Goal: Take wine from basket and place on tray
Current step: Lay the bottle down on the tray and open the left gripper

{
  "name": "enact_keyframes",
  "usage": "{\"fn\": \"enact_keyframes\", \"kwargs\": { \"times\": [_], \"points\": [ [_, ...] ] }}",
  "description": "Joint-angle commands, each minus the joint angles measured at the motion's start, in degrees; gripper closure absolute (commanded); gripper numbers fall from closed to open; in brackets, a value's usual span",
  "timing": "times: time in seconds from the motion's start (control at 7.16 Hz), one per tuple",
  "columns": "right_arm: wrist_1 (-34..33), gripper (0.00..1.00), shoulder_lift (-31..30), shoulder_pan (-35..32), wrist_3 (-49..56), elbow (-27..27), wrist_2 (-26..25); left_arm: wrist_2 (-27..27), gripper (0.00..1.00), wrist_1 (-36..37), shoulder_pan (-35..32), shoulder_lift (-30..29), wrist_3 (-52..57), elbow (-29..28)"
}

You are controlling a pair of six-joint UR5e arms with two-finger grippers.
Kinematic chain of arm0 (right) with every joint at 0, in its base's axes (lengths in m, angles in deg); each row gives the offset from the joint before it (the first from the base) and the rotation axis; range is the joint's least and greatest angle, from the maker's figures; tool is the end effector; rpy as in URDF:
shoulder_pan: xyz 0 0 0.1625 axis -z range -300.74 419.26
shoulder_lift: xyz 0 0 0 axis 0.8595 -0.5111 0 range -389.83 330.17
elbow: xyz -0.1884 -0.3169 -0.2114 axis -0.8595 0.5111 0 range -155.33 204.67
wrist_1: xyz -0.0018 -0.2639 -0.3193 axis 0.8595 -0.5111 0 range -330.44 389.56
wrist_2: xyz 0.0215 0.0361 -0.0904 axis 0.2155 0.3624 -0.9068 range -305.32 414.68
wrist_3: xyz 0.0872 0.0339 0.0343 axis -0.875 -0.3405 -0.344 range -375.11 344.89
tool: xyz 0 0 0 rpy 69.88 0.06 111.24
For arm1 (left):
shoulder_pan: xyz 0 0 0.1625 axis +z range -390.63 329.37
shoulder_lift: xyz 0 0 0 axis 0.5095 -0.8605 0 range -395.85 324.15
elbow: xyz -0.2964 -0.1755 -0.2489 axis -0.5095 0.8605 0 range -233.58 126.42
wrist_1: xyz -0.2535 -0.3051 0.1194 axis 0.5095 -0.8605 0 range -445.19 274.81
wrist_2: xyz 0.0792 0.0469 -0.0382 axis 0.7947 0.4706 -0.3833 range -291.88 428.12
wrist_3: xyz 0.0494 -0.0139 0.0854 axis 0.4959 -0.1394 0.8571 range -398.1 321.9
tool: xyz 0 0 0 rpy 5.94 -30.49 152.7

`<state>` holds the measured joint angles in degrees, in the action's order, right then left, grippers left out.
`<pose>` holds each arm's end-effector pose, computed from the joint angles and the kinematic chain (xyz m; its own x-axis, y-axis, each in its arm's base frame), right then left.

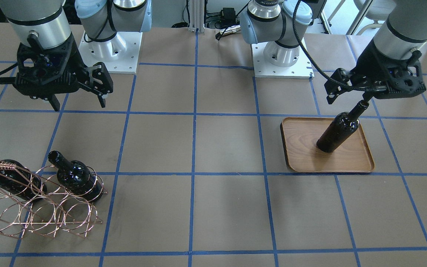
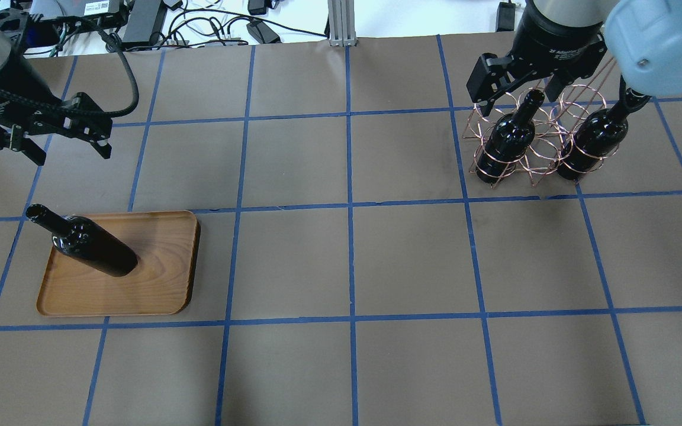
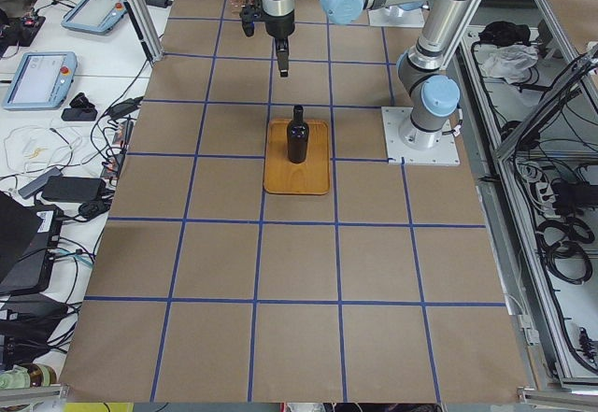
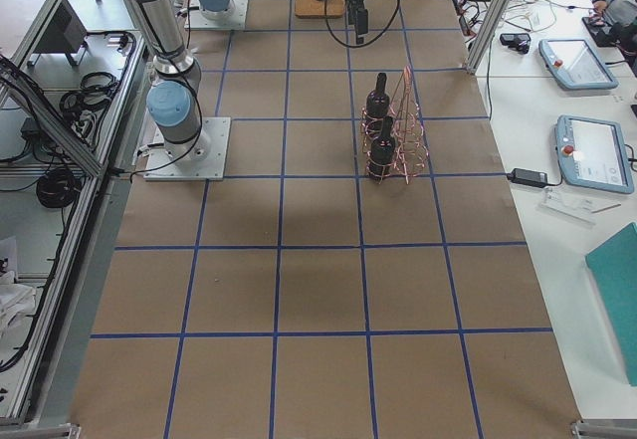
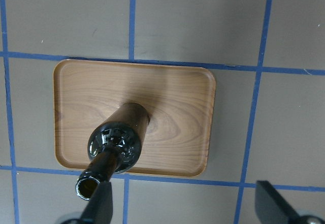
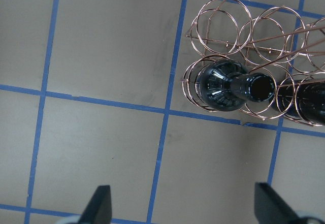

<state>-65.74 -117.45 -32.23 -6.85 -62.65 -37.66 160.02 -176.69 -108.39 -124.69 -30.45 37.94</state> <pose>0.1428 -0.5152 0.4998 -0.9848 -0.1647 0.0543 -0.1691 0.9814 -0.0908 -0.0254 -0.4966 0.4822 -0.9965 -0.0790 -0.0285 -0.0800 0.9961 0.0367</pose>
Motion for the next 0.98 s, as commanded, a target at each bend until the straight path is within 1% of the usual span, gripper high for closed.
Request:
{"fn": "enact_keyframes", "kwargs": {
  "times": [0.0,0.28,0.84],
  "points": [
    [0.02,0.0,0.0,0.0,0.0,0.04,-0.03,-1.02,0.0,1.75,-8.15,-0.19,-1.76,-0.02],
    [0.02,0.0,0.08,0.0,0.0,-0.05,0.14,-2.24,0.0,2.73,-10.39,-0.2,-4.05,0.07],
    [-0.07,0.0,0.09,0.0,0.0,-0.05,0.14,-2.34,0.0,2.65,-10.75,0.77,-3.35,0.42]
  ]
}}
